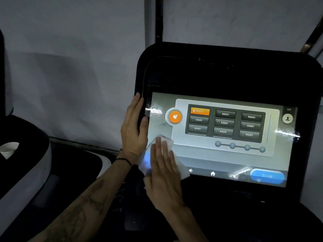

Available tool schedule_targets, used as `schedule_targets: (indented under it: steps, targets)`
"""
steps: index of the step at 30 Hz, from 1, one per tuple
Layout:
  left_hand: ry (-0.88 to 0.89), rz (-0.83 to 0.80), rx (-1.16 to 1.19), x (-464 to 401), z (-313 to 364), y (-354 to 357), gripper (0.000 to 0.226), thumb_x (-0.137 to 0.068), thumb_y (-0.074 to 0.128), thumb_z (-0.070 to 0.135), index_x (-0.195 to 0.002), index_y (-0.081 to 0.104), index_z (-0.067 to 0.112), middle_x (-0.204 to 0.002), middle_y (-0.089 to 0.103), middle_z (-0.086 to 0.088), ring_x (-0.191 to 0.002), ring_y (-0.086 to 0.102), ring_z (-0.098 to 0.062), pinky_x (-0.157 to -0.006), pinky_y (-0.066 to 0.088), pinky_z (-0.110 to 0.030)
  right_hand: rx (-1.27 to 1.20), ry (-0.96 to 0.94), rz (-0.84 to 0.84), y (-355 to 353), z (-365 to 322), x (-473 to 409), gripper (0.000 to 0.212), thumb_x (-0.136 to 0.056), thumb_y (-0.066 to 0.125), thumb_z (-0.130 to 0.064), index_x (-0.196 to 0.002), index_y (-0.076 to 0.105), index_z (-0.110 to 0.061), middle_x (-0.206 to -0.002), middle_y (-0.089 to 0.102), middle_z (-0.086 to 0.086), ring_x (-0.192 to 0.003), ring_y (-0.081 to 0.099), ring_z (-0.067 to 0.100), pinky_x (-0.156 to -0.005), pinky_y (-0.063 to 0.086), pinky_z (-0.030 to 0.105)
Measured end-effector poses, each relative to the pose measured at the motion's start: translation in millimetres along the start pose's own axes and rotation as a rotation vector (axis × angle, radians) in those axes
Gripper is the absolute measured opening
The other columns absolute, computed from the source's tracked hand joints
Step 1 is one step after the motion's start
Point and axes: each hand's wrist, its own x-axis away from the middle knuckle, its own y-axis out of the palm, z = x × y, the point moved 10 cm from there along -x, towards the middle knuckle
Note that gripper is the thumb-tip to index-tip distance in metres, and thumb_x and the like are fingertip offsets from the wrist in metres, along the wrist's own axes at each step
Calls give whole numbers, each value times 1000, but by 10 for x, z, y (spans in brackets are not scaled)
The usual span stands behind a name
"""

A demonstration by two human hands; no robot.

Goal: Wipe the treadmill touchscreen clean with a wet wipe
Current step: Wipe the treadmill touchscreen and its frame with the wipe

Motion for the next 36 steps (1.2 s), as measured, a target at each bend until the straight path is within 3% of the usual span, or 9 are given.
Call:
schedule_targets:
  steps: [2, 7, 12, 19, 23, 26, 30, 34, 36]
  targets:
    - [-9, 1, -6, -2, 0, 1, 51, -105, 39, 21, -148, 48, -5, -160, 44, -18, -152, 40, -28, -123, 34, -33, -49, -60, -8, 3, -134, -279, 77, -88, 41, -24, -160, 24, -2, -171, 9, 12, -160, 2, 24, -127, 13, 45]
    - [-13, -1, -5, -3, 10, 2, 51, -106, 40, 22, -148, 49, -5, -160, 44, -18, -152, 39, -29, -123, 33, -31, 73, 101, 114, -316, 251, -618, 76, -88, 38, -17, -158, 22, 5, -170, 10, 19, -159, 4, 30, -129, 8, 43]
    - [-16, 11, -24, -7, -21, 4, 50, -106, 39, 20, -148, 49, -5, -160, 45, -19, -151, 41, -27, -122, 34, -28, 197, -183, 10, -130, -8, -532, 77, -88, 32, -26, -160, 23, 0, -170, 12, 16, -158, 8, 31, -127, 9, 45]
    - [-5, 8, -26, 6, 2, -2, 51, -106, 39, 21, -148, 49, -5, -160, 44, -18, -152, 41, -27, -122, 34, -29, 142, -55, 73, -338, 247, -693, 72, -93, 32, -20, -160, 19, 1, -171, 9, 17, -159, 5, 31, -128, 9, 44]
    - [-24, 9, -14, 0, -8, -7, 52, -105, 40, 23, -148, 50, -4, -160, 45, -17, -151, 42, -24, -122, 34, -26, 129, -257, 29, -127, -146, -695, 67, -97, 39, -19, -160, 23, -1, -170, 13, 15, -159, 5, 29, -128, 15, 46]
    - [-13, 8, -11, 4, 4, 1, 52, -105, 39, 23, -147, 50, -6, -160, 45, -18, -151, 42, -28, -122, 34, -30, 67, -168, 78, -350, -10, -1057, 68, -93, 26, -19, -158, 29, 1, -168, 22, 15, -157, 15, 30, -127, 15, 44]
    - [1, 10, -5, 0, -9, 0, 51, -105, 39, 21, -147, 50, -7, -160, 44, -18, -152, 40, -28, -123, 34, -31, 152, -39, 101, -391, 262, -888, 77, -86, 28, -19, -160, 21, 1, -170, 10, 17, -159, 5, 32, -128, 11, 45]
    - [-18, 18, -9, -11, -23, 1, 51, -105, 39, 23, -147, 51, -5, -159, 46, -17, -151, 42, -25, -122, 35, -31, 127, -259, 33, -230, -126, -936, 65, -98, 27, -22, -160, 24, -3, -170, 15, 13, -159, 8, 28, -128, 15, 46]
    - [-14, 15, -5, -7, -26, 1, 52, -105, 38, 23, -146, 51, -6, -159, 46, -19, -151, 42, -27, -122, 35, -31, 100, -227, 38, -329, -102, -1190, 64, -99, 24, -23, -160, 26, -3, -170, 18, 12, -159, 10, 26, -128, 15, 45]
